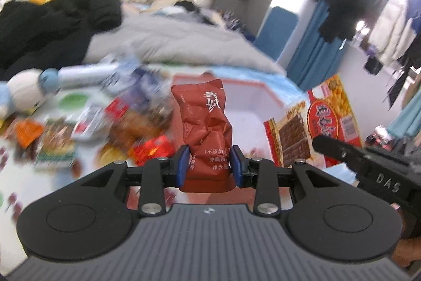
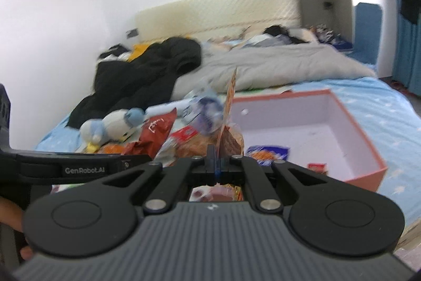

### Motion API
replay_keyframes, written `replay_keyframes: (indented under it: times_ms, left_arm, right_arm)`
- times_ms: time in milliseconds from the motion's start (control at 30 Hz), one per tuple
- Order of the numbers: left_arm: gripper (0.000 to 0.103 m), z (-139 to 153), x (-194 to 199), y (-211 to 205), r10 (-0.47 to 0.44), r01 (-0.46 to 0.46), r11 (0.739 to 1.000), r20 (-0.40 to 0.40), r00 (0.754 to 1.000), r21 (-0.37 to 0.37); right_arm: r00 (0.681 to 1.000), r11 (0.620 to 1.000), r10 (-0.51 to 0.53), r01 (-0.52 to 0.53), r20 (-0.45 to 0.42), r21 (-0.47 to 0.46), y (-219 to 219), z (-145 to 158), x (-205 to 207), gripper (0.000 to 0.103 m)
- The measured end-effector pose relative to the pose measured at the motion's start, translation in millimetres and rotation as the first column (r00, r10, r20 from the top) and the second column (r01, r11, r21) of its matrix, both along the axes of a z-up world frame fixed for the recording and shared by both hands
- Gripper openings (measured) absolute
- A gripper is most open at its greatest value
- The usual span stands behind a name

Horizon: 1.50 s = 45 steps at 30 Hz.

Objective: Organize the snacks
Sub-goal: 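Carry the red snack with left tool while right moves orange pack toward box, then lower the red snack into the pink box and open the left tool while right releases orange pack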

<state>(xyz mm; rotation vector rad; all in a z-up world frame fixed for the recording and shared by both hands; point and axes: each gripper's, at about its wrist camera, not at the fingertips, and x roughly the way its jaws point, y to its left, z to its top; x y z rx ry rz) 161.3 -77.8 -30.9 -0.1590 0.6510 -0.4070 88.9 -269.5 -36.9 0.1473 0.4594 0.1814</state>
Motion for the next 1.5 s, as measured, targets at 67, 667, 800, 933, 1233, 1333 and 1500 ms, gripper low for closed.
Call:
replay_keyframes:
  times_ms: [67, 667, 800, 933, 1233, 1333, 1500]
  left_arm:
    - [0.039, 13, 12, -16, -0.025, 0.025, 1.000, 0.028, 0.999, 0.006]
    - [0.039, -8, 173, -149, -0.137, 0.156, 0.975, -0.127, 0.982, 0.156]
    - [0.039, -36, 200, -167, -0.124, 0.177, 0.960, -0.235, 0.964, 0.217]
    - [0.039, -60, 214, -169, -0.103, 0.180, 0.962, -0.336, 0.936, 0.207]
    - [0.062, -74, 213, -160, -0.102, 0.174, 0.972, -0.380, 0.919, 0.160]
    - [0.062, -71, 211, -157, -0.099, 0.165, 0.975, -0.376, 0.921, 0.148]
    - [0.062, -64, 200, -150, -0.107, 0.161, 0.978, -0.348, 0.931, 0.131]
  right_arm:
    - [0.999, 0.999, -0.033, 0.034, 0.029, -0.005, -13, 7, 4, 0.003]
    - [0.981, 0.991, -0.132, 0.126, -0.141, -0.048, -113, -15, 141, 0.003]
    - [0.954, 0.993, -0.115, 0.109, -0.277, -0.036, -124, -46, 167, 0.004]
    - [0.921, 0.992, -0.125, 0.111, -0.370, -0.059, -127, -72, 179, 0.004]
    - [0.894, 0.989, -0.148, 0.131, -0.424, -0.068, -131, -83, 183, 0.015]
    - [0.897, 0.990, -0.144, 0.130, -0.418, -0.062, -134, -85, 180, 0.056]
    - [0.902, 0.987, -0.161, 0.144, -0.401, -0.073, -137, -88, 171, 0.058]
